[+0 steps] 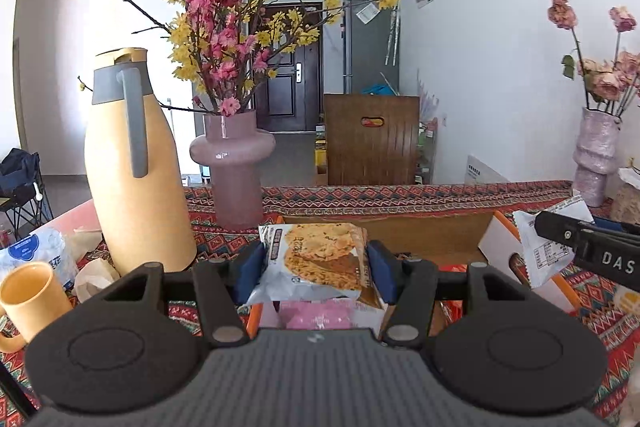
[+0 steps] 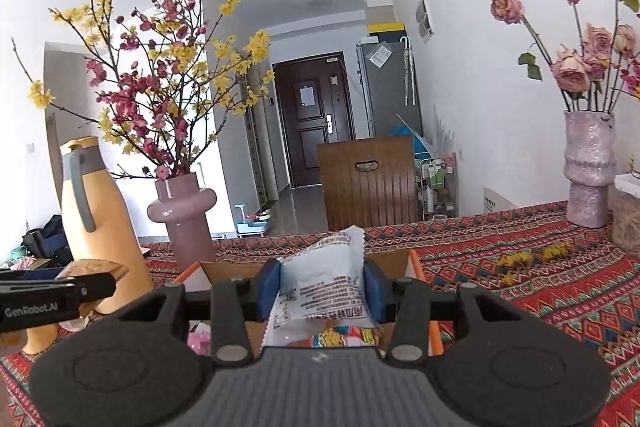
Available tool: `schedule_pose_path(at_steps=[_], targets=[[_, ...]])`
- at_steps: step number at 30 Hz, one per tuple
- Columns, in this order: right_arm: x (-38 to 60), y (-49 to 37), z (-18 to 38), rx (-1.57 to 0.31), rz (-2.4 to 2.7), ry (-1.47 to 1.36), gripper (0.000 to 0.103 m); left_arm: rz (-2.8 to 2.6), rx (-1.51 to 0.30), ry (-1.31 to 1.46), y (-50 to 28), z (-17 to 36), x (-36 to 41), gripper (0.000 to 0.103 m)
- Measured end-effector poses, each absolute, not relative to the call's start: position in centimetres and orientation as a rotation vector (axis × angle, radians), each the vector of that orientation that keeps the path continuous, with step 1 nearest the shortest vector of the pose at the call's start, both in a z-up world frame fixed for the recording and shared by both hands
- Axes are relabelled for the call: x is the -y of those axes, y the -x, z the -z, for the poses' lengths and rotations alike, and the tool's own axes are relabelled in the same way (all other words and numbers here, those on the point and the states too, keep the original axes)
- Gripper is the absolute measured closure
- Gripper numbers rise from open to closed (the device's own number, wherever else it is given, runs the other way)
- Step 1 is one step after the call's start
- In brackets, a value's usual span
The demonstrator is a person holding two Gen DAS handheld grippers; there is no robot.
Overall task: Organize snacks
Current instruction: 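Carry both held packets up and over the cardboard box, then lower both packets into the box and open both grippers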
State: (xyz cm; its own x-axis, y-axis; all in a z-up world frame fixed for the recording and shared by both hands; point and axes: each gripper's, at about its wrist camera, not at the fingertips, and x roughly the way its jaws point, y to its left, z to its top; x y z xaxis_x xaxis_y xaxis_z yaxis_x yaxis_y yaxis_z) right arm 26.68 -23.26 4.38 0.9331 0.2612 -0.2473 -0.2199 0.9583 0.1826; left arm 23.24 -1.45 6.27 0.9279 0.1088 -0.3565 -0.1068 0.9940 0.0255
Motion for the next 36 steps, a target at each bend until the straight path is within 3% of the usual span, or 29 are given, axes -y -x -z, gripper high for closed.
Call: schedule_pose_path(at_steps=[22, 25, 26, 29, 31, 33, 36], targets=[[22.1, -32.5, 0.1, -0.396, -0.188, -0.176, 0.059, -0.104, -0.447, 0.046, -28.9, -0.6, 0.6, 0.045], [22.1, -32.6, 0.3, -0.410, -0.180, -0.172, 0.058, -0.100, -0.437, 0.048, -28.7, -0.7, 0.7, 0.036], [22.1, -32.7, 0.4, -0.416, -0.178, -0.173, 0.057, -0.110, -0.431, 0.045, -28.6, -0.7, 0.8, 0.029], [22.3, -32.6, 0.4, -0.414, -0.168, -0.180, 0.048, -0.124, -0.420, 0.040, -28.4, -0.8, 0.7, 0.010], [22.6, -32.4, 0.2, -0.405, -0.161, -0.189, 0.029, -0.137, -0.409, 0.033, -28.3, -0.9, 0.8, 0.002], [22.9, -32.1, 0.0, -0.387, -0.141, -0.198, 0.001, -0.141, -0.400, 0.036, -28.2, -0.9, 0.7, 0.000], [23.3, -31.8, 0.0, -0.377, -0.122, -0.213, 0.000, -0.149, -0.404, 0.040, -28.2, -0.7, 0.6, 0.000]])
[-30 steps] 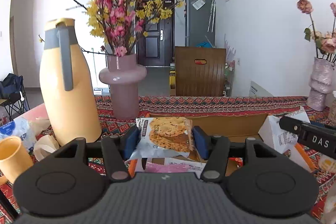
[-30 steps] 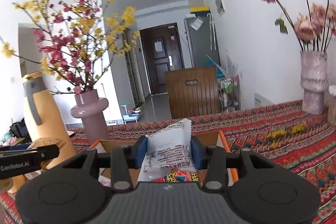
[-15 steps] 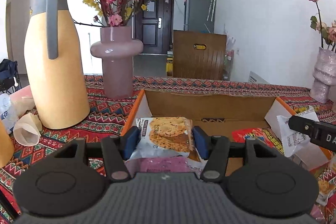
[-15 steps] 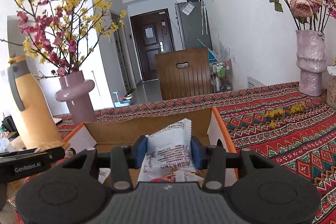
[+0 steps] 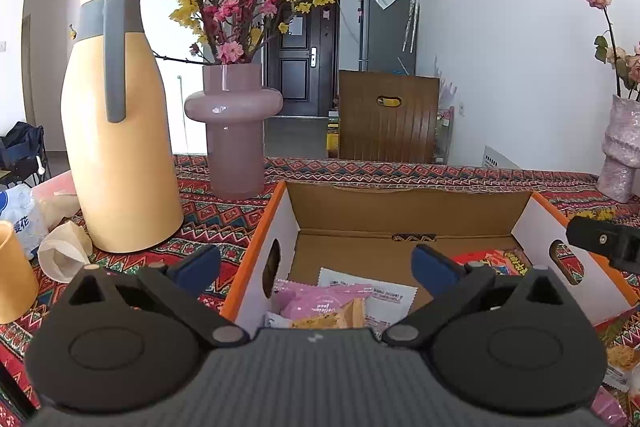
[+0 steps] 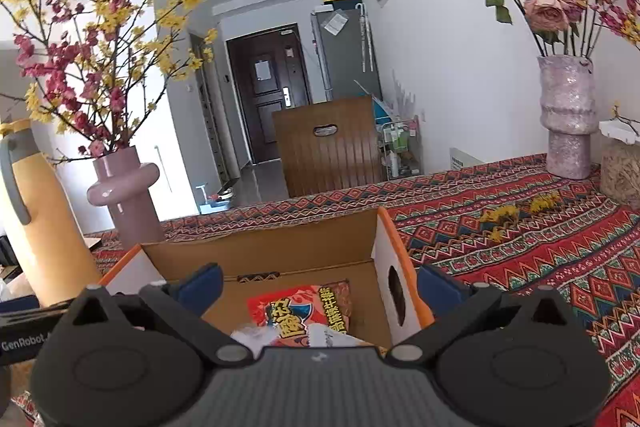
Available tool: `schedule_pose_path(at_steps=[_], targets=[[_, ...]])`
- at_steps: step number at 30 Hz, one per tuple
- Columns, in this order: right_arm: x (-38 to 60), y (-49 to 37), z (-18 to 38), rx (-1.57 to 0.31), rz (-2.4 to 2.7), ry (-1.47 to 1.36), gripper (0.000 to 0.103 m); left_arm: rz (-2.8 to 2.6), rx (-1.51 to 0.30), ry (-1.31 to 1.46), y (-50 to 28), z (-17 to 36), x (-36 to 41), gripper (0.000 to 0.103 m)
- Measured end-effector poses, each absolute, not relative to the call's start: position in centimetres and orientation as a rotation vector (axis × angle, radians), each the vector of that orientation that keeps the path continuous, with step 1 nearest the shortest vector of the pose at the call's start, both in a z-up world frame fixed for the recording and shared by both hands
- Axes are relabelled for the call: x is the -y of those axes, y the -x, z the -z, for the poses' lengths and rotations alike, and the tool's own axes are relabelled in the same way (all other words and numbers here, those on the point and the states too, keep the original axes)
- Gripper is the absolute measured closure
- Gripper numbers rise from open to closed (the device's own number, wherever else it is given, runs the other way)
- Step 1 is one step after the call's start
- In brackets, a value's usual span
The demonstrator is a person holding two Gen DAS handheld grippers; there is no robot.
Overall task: Organize snacks
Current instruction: 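Lower both packets into the box and open both grippers, then withdraw both grippers from the box back over the snack pile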
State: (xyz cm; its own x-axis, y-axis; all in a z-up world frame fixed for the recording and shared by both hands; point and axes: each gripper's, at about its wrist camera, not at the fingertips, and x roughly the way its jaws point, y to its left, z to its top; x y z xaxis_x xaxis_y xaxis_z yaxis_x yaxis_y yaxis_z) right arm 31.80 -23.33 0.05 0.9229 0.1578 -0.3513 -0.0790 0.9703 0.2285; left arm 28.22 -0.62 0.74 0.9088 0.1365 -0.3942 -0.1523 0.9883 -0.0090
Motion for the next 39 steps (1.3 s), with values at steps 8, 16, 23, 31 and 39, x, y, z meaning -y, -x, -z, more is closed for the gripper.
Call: schedule_pose_path(at_steps=[8, 16, 23, 31, 39], targets=[[23.3, -31.3, -0.1, -0.368, -0.126, -0.210, 0.000, -0.157, -0.414, 0.048, -28.3, -0.5, 0.5, 0.000], [23.8, -31.1, -0.3, -0.345, -0.100, -0.231, 0.000, -0.146, -0.399, 0.052, -27.8, -0.9, 0.6, 0.000], [23.7, -30.6, -0.8, -0.327, -0.099, -0.218, 0.000, -0.146, -0.366, 0.057, -26.1, -2.6, 1.1, 0.000], [24.6, -27.5, -3.7, -0.288, -0.110, -0.234, 0.000, -0.088, -0.318, 0.064, -21.3, -5.7, 0.8, 0.000], [25.0, -22.6, -4.1, -0.255, -0.143, -0.160, 0.000, -0.073, -0.365, 0.045, -17.3, -4.6, -1.0, 0.000]])
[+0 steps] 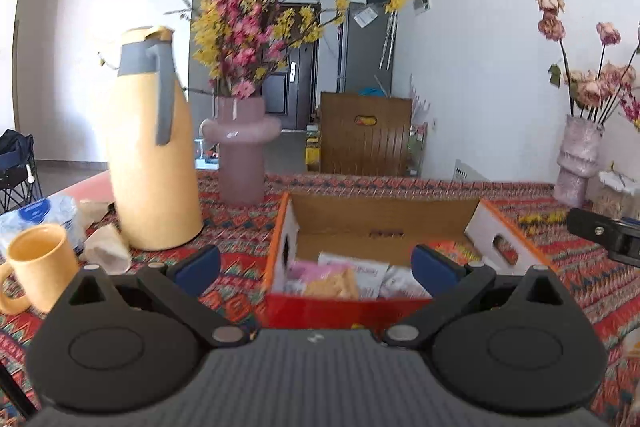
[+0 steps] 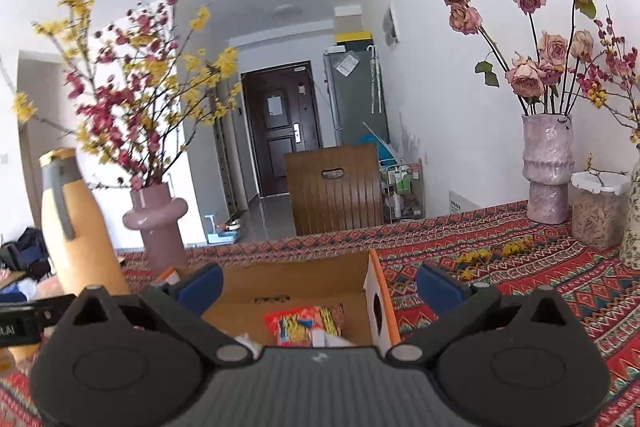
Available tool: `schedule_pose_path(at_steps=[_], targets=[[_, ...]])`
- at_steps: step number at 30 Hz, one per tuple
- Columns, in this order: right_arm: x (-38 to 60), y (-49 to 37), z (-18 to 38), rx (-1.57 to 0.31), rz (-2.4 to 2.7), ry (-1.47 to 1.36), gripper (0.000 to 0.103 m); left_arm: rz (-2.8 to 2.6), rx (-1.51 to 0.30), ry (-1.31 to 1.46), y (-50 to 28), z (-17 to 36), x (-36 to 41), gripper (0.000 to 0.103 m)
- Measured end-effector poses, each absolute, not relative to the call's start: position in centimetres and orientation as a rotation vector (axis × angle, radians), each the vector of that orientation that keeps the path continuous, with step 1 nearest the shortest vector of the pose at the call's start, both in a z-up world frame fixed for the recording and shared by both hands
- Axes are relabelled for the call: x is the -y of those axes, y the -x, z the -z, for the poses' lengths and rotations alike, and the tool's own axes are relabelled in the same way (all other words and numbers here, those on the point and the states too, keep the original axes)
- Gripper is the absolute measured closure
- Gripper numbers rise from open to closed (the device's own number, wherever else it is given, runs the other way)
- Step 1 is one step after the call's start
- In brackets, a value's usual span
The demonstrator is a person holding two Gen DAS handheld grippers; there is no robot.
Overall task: Organize snacks
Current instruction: 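Withdraw both grippers from the box back over the snack pile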
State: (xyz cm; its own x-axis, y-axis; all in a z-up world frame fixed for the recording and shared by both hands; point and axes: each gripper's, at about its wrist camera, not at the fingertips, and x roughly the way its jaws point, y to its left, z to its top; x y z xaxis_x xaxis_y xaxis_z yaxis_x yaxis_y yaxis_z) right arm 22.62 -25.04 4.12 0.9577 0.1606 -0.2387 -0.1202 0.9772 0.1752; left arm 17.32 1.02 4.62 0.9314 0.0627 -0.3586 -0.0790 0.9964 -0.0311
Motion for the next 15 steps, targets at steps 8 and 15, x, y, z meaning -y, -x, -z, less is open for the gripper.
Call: schedule_pose_path(at_steps=[8, 15], targets=[[24.8, -18.9, -0.9, -0.346, -0.156, -0.081, 0.000, -0.083, -0.458, 0.035, -14.6, -0.9, -2.5, 0.000], [24.5, -17.1, 2.4, -0.463, -0.163, -0.083, 0.000, -0.080, -0.505, 0.058, -13.9, 1.6, -3.3, 0.000]])
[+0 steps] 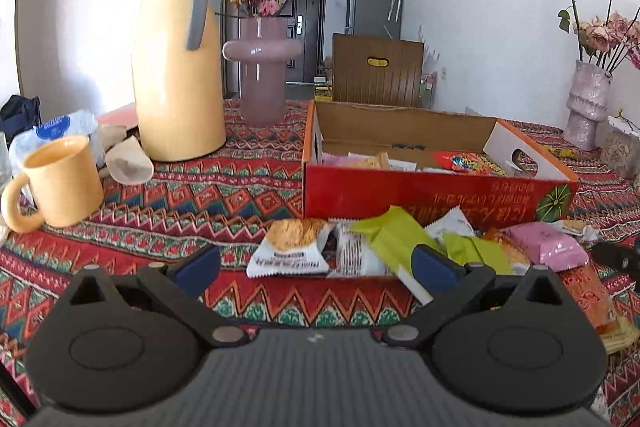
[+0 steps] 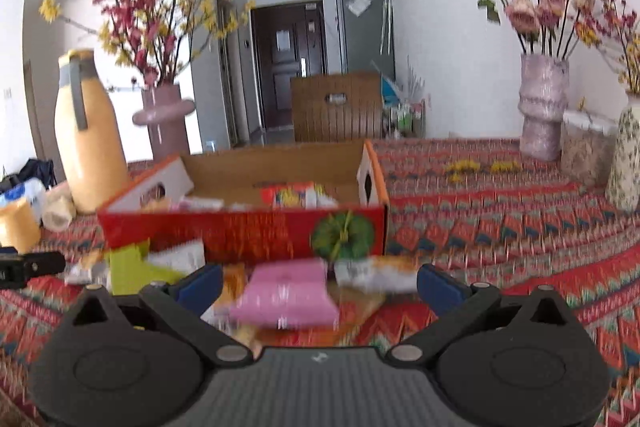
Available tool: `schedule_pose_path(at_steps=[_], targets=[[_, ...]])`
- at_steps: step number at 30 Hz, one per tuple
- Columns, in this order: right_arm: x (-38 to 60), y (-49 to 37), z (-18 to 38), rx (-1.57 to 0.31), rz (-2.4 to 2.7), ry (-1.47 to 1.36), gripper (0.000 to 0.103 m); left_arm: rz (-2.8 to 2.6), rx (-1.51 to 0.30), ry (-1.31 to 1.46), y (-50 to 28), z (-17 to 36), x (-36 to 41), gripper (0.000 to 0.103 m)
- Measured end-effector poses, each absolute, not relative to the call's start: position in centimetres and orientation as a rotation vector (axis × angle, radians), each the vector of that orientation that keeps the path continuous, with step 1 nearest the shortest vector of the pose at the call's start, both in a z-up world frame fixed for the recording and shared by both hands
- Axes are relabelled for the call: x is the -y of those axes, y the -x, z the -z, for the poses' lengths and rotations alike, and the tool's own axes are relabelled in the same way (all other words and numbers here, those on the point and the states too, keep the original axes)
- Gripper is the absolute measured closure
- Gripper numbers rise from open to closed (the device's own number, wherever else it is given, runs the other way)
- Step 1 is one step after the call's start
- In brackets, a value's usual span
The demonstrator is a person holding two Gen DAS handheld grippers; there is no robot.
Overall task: Organize snacks
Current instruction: 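Withdraw both grippers from the box back over the snack pile, then grasp the long orange-red packet with the right gripper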
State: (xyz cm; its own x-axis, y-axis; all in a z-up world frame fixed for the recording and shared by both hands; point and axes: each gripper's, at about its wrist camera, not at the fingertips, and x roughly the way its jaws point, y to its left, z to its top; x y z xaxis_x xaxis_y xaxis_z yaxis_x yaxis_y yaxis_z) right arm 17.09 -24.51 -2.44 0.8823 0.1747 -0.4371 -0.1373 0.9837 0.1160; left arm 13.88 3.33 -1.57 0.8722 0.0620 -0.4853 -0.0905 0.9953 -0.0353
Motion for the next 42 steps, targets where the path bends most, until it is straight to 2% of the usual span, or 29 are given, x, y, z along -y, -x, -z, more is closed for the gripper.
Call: schedule_pose_path(at_steps=[7, 16, 21, 35, 37, 39, 42], targets=[[23.9, -16.8, 4.7, -0.582, -0.173, -0.096, 0.000, -0.066, -0.560, 0.113, -14.7, 3.3, -4.2, 0.000], [21.7, -18.6, 4.8, -0.665, -0.160, -0.057, 0.000, -0.051, -0.581, 0.161, -14.9, 3.7, -4.8, 0.000], [21.0, -20.7, 5.7, -0.790, -0.114, -0.044, 0.000, -0.045, -0.584, 0.176, -14.8, 3.7, -5.0, 0.000], [20.8, -21.1, 5.6, -0.854, -0.123, 0.008, 0.000, -0.030, -0.585, 0.207, -14.7, 3.8, -5.5, 0.000], [20.9, -20.8, 5.4, -0.850, -0.131, 0.008, 0.006, -0.030, -0.586, 0.208, -14.8, 3.8, -5.5, 0.000], [21.0, -20.4, 5.2, -0.840, -0.139, 0.016, 0.020, -0.030, -0.585, 0.208, -14.8, 3.8, -5.5, 0.000], [21.5, -19.9, 4.8, -0.837, -0.152, 0.025, 0.033, -0.031, -0.584, 0.210, -14.8, 3.8, -5.5, 0.000]])
